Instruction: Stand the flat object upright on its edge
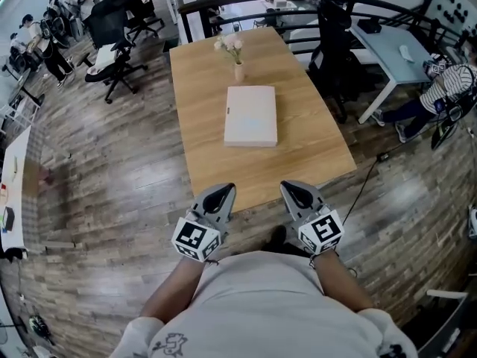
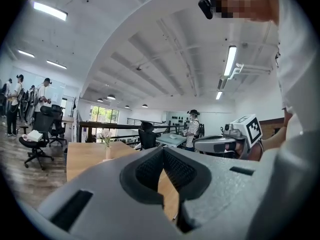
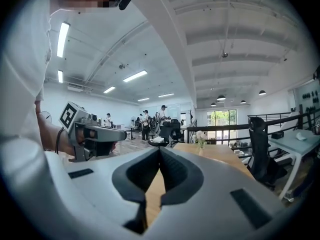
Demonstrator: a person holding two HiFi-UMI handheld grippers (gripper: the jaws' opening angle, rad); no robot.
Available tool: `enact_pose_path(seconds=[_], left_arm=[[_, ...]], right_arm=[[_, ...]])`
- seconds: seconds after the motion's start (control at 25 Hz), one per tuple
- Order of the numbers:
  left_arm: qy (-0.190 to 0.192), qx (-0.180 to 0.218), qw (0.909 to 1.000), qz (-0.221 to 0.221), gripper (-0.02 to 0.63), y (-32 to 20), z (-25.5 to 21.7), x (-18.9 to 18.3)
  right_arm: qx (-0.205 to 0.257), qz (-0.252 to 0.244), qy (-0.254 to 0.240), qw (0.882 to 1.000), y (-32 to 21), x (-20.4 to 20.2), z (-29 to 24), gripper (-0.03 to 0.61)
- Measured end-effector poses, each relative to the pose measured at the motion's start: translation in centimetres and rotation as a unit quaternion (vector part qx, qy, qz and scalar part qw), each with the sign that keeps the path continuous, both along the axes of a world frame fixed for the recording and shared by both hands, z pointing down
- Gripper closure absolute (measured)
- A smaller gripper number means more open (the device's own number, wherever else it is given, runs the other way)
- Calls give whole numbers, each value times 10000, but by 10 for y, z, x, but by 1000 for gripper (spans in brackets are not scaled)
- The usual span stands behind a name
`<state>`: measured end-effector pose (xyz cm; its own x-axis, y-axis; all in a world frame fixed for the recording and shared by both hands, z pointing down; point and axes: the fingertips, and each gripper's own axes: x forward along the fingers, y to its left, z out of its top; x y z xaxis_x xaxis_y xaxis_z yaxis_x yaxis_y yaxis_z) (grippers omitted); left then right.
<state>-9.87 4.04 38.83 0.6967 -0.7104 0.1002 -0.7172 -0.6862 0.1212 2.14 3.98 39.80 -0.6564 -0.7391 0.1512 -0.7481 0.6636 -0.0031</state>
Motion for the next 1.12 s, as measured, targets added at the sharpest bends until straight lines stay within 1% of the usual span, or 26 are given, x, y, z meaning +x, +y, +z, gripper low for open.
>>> enact_pose_path(seconds=[0.12,0.24,0.4,0.48,0.6,0.72,0.84,1.0,1.12], left_arm=[[8,36,9999,-141,607,-22,-3,23],[30,19,9998,-202,607,-39,-3,49],[298,-133,9991,-264,607,-55,-1,82],[253,-116,9992,-287,607,-59,2,99],[11,-52,9997,-248,607,-62,5,122],[-128,8,9996,-266,607,-66,1,129],[-132,-22,9993,-347,607,-75,0,129],[-194,-46,9992,-352,607,-80,3,133],[-209,-105,9990,-372,607,-83,7,132]], right_arm=[[-28,-132,-75,9999,-22,23,-2,572],[-51,-247,-41,9997,-37,46,-2,572],[-203,-401,10,9990,-52,77,5,572],[-294,-480,-6,9984,-56,92,12,572],[-367,-522,-25,9980,-63,109,17,572],[-381,-537,-67,9978,-69,118,15,572],[-393,-550,-85,9977,-77,124,15,572],[-384,-558,-150,9976,-82,129,12,572],[-440,-587,-108,9972,-86,130,15,572]])
